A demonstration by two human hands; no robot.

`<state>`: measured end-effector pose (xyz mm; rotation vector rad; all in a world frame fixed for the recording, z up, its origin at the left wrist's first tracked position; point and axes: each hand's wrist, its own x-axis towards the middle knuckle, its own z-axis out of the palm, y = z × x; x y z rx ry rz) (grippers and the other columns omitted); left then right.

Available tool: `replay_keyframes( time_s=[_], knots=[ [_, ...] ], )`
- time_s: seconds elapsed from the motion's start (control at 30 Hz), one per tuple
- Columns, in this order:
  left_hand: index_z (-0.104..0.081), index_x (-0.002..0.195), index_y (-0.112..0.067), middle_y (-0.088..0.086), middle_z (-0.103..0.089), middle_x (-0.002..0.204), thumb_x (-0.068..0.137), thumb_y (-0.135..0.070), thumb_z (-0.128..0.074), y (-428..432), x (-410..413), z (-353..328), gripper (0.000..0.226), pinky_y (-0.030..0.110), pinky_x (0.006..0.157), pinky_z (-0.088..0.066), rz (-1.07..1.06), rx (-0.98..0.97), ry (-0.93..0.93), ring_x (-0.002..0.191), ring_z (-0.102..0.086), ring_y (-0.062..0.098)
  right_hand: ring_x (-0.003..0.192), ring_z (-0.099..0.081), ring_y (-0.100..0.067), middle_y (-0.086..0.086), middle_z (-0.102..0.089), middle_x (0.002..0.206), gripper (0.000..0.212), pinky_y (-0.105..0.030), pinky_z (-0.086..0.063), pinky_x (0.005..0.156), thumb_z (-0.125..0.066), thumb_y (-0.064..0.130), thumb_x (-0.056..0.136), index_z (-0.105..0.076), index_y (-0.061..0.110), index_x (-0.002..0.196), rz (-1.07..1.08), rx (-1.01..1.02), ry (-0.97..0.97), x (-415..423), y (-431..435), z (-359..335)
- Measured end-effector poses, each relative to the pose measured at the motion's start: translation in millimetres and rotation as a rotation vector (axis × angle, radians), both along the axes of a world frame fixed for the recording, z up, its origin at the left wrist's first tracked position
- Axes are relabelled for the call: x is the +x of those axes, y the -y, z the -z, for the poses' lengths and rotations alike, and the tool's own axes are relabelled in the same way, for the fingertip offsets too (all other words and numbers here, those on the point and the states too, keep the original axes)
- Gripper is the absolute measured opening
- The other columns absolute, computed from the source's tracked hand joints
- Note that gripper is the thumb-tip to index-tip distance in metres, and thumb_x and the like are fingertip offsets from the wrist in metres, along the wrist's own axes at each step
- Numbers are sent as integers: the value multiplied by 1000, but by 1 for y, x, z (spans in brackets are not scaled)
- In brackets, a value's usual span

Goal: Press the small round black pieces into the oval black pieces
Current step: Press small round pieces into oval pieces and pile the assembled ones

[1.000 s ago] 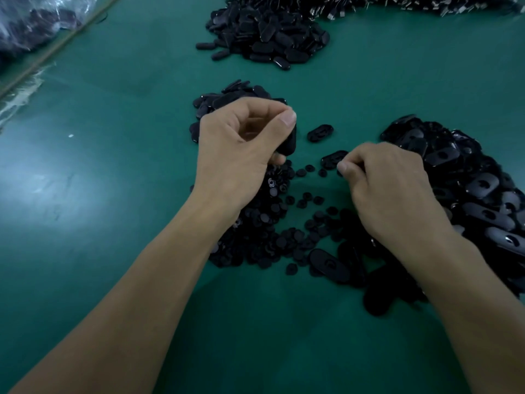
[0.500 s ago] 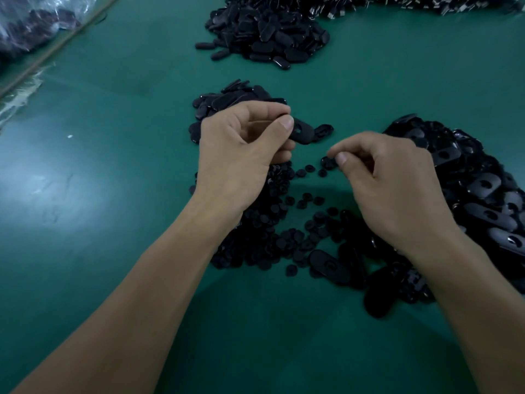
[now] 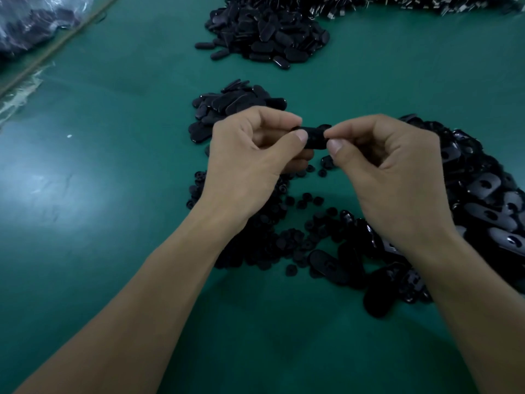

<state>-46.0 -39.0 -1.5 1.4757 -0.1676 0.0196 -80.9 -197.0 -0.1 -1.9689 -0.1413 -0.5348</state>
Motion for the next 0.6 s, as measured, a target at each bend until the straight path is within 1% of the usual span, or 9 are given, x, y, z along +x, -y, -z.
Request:
replay_keyframes(
  time_s=[0.17,0.3,0.37,0.5,0.6],
  knots=[
    [-72,95,-12,5,-77,78,91,2,-70,1,-1,1,15,25,70,-61,60,-11,16,76,-77,21,78,-68,-5,14,-71,81,20,-15,-52,71,-70,16,93,-67,36,91,21,36,-11,0,0,1],
    [-72,94,-10,6,-77,78,91,4,-69,0,-1,1,15,27,70,-61,85,-37,16,78,-77,23,79,-68,-3,16,-70,83,20,-16,-53,74,-69,16,94,-67,35,97,21,41,-11,1,0,0],
    [-72,93,-11,7,-77,79,91,4,-69,0,-1,1,15,27,70,-61,95,-34,21,77,-77,23,79,-69,-3,16,-71,83,20,-15,-53,74,-69,15,94,-68,34,96,15,42,-1,1,0,-1],
    [-75,91,-13,11,-78,83,88,3,-72,2,-2,2,17,29,71,-61,104,-7,55,79,-77,27,78,-69,-3,18,-71,81,19,-14,-51,72,-68,13,94,-69,33,95,10,11,17,0,-2,-1],
    [-76,89,-14,8,-78,81,87,5,-73,3,-2,3,19,29,71,-62,101,13,71,78,-77,25,78,-70,-3,19,-70,81,19,-15,-54,72,-68,13,94,-69,32,95,22,-30,21,0,-3,0]
  ],
)
